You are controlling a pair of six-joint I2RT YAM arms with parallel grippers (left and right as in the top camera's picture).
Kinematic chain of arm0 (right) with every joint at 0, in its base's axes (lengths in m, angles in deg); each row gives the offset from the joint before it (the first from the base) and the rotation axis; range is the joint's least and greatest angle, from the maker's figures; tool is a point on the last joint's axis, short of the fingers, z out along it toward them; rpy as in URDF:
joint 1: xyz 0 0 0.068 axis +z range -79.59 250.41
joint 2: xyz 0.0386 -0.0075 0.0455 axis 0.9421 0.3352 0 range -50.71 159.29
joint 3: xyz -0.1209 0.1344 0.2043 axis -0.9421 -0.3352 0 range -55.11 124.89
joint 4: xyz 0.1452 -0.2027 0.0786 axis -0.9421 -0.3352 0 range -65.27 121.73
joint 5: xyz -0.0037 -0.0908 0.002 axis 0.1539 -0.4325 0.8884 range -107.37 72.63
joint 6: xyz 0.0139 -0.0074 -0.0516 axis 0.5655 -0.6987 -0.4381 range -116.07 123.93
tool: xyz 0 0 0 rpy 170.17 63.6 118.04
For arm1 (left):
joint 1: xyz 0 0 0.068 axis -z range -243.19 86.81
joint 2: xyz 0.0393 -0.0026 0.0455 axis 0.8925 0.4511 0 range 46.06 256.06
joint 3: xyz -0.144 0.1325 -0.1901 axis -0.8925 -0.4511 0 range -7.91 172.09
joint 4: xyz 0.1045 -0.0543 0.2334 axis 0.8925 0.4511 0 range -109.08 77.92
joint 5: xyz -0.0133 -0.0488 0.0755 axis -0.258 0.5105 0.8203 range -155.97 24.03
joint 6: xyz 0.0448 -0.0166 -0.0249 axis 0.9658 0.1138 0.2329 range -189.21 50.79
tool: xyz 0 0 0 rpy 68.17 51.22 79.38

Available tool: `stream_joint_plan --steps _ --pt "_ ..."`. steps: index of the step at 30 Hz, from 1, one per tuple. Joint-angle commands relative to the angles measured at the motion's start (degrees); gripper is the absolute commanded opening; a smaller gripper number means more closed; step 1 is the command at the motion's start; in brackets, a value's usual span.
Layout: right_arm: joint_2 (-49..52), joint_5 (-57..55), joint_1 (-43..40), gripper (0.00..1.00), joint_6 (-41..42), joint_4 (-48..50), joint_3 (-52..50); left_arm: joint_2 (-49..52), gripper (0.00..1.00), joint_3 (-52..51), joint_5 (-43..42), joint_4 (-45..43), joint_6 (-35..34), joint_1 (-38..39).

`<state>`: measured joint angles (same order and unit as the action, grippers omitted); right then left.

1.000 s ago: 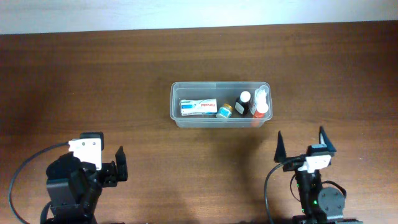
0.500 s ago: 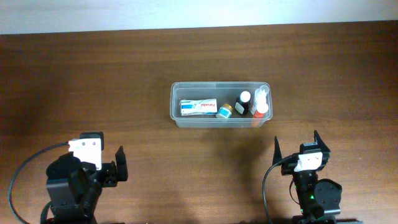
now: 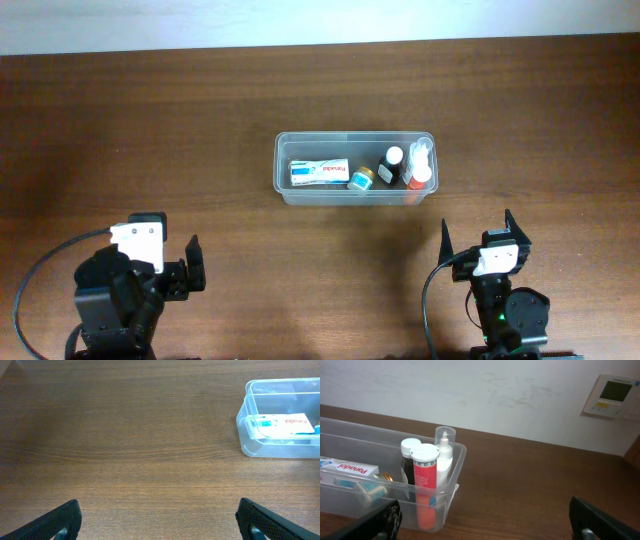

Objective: Pack container

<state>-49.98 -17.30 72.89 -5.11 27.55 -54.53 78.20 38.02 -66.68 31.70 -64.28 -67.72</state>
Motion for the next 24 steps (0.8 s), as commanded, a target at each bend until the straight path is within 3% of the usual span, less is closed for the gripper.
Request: stream_joint_plan --steps 1,11,19,24 --pt "-0.52 0.35 0.57 0.98 0.02 -0.35 -0.26 -0.17 0.99 -0.31 -0.44 -0.11 0.94 -0.13" --pt "-0.52 0.33 0.57 0.98 0.02 -0.35 -0.26 -2.36 0.99 -0.46 -1.62 0.76 0.92 -0.13" --pt "-0.52 0.33 0.55 0.98 0.02 -0.35 -0.26 -20.68 0.99 -11.04 -3.67 0.17 0.0 3.21" --pt "-0.52 0.35 0.57 0.98 0.02 -0.35 -0.26 -32.17 0.99 -21.53 -4.2 -6.14 -3.43 3.45"
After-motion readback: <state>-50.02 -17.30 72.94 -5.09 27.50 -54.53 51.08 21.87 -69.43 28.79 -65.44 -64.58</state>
